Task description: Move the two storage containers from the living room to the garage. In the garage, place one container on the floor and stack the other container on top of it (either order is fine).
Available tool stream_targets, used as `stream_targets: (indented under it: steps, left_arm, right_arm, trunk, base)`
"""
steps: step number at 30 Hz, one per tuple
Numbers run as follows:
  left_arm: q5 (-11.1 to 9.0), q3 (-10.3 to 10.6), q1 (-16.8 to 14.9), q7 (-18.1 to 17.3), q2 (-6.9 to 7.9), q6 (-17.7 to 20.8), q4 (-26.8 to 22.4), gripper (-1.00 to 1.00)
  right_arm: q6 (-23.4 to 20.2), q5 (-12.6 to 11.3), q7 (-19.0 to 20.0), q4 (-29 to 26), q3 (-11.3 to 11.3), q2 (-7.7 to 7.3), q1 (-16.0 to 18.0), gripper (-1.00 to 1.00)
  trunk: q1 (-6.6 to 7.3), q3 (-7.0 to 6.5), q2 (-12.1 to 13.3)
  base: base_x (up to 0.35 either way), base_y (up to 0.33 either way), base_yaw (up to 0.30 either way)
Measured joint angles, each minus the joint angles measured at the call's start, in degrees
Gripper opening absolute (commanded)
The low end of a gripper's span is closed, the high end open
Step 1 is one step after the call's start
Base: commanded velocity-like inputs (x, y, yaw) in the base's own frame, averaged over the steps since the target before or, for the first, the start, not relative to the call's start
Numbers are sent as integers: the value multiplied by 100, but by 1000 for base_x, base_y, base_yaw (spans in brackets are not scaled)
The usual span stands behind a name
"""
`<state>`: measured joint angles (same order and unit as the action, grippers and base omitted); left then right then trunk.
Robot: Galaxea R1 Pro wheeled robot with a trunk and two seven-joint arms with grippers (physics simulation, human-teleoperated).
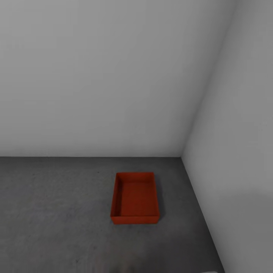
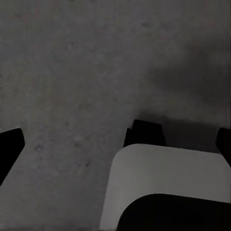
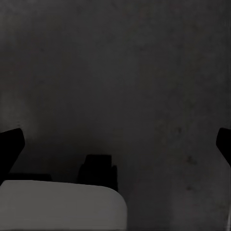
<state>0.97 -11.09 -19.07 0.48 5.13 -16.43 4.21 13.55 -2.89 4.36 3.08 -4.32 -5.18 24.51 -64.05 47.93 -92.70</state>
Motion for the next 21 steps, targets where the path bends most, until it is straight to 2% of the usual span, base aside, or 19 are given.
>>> stream_targets:
  steps: [13,21]
  left_arm:
    - [-3,0,18,0,-10,-1,0,100]
    - [-3,0,27,0,-14,-1,0,100]
  right_arm:
    - [0,-4,-2,0,0,0,0,100]
    - [0,-4,-3,2,0,0,0,100]
  trunk:
    - [286,-233,522]
    - [465,-377,842]
  base:
    - [-324,0,0]
    - [-51,0,0]
